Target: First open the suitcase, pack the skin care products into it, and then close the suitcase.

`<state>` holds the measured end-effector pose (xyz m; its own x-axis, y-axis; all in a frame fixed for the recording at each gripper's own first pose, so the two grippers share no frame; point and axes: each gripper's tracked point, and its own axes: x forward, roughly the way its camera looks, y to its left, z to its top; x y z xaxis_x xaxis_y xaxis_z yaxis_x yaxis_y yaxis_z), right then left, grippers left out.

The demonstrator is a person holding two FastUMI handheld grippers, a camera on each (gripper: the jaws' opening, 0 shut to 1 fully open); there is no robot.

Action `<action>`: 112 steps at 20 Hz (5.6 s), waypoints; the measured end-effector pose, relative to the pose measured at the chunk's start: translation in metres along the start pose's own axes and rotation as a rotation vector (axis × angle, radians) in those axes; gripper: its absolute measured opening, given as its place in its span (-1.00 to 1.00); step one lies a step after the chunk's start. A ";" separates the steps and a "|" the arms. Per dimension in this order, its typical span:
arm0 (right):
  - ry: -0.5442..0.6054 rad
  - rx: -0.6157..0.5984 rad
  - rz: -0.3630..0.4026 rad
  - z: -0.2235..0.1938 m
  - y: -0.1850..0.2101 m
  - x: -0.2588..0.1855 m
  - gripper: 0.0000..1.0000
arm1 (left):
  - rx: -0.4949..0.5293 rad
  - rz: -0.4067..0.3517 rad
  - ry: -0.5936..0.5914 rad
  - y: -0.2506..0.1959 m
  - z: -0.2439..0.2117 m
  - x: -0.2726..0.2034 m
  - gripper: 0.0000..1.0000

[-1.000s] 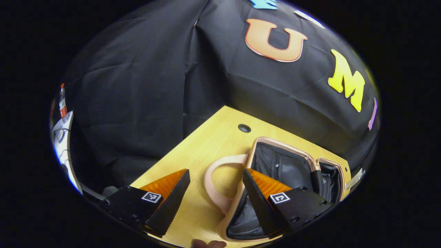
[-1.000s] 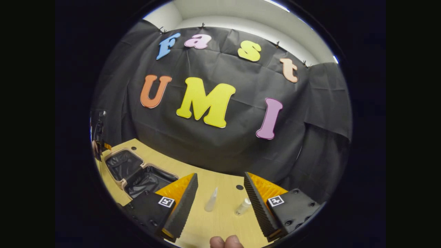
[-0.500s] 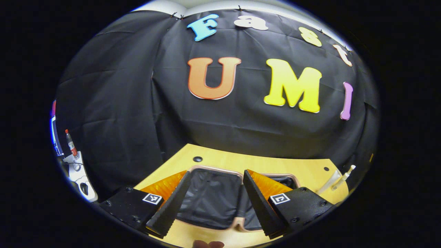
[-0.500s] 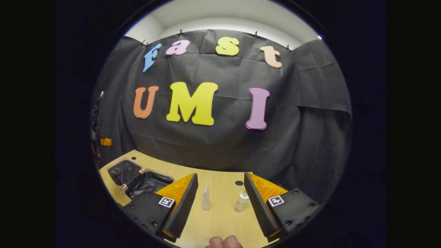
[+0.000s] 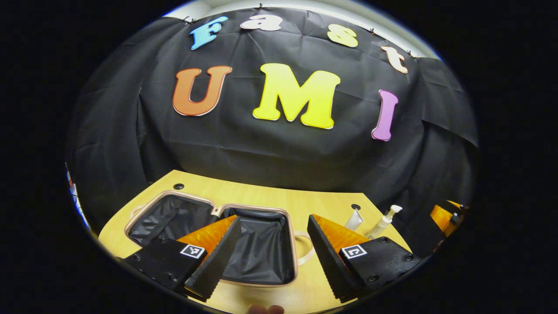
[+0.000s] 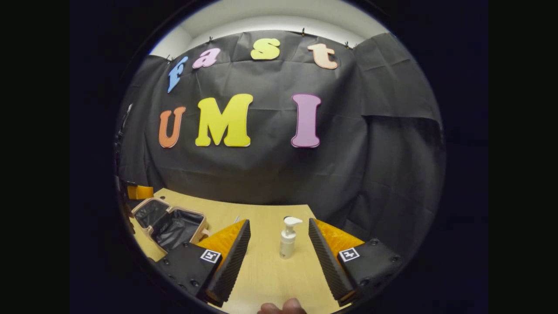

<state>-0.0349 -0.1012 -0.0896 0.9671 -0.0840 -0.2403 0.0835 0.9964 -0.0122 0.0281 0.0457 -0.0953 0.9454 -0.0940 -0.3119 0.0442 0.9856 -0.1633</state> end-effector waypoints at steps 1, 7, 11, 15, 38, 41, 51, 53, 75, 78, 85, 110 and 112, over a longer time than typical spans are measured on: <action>0.012 -0.006 0.008 -0.006 -0.003 0.002 0.59 | 0.001 -0.024 0.018 -0.014 -0.007 0.004 0.95; 0.064 -0.007 0.005 -0.034 -0.037 0.016 0.59 | 0.079 -0.255 0.103 -0.133 -0.053 0.051 0.94; 0.107 -0.031 -0.035 -0.051 -0.071 0.019 0.59 | 0.069 -0.305 0.195 -0.178 -0.102 0.097 0.95; 0.175 -0.024 -0.066 -0.075 -0.096 0.025 0.59 | 0.071 -0.284 0.284 -0.186 -0.152 0.146 0.96; 0.259 0.027 0.048 -0.128 -0.070 0.099 0.60 | 0.161 -0.281 0.349 -0.172 -0.169 0.182 -0.03; 0.282 0.037 0.109 -0.157 -0.042 0.141 0.59 | 0.098 -0.268 0.336 -0.154 -0.140 0.135 -0.03; 0.349 -0.016 0.146 -0.214 -0.016 0.227 0.22 | 0.042 -0.076 0.311 -0.051 -0.100 0.082 -0.03; 0.345 -0.036 0.141 -0.214 -0.017 0.231 0.02 | 0.025 -0.054 0.319 -0.031 -0.097 0.077 -0.03; 0.380 0.122 0.161 -0.064 0.000 0.029 -0.03 | -0.240 -0.088 0.859 0.147 -0.198 0.107 -0.10; 0.385 0.146 0.156 -0.069 0.000 0.018 -0.04 | -0.118 -0.032 1.027 0.148 -0.214 0.100 -0.11; 0.380 0.142 0.154 -0.076 -0.013 0.004 -0.03 | -0.068 0.085 1.092 0.158 -0.218 0.112 -0.11; 0.713 -0.065 0.571 -0.127 0.357 0.075 -0.03 | -0.119 0.307 0.364 0.281 -0.141 -0.160 0.78; 0.851 -0.063 0.522 -0.165 0.367 0.086 -0.03 | -0.200 0.351 0.390 0.307 -0.156 -0.183 0.79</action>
<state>0.0395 0.2586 -0.2749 0.3828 0.3737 -0.8448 -0.3396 0.9074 0.2475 -0.1818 0.3434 -0.2342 0.7016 0.1524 -0.6960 -0.3495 0.9249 -0.1498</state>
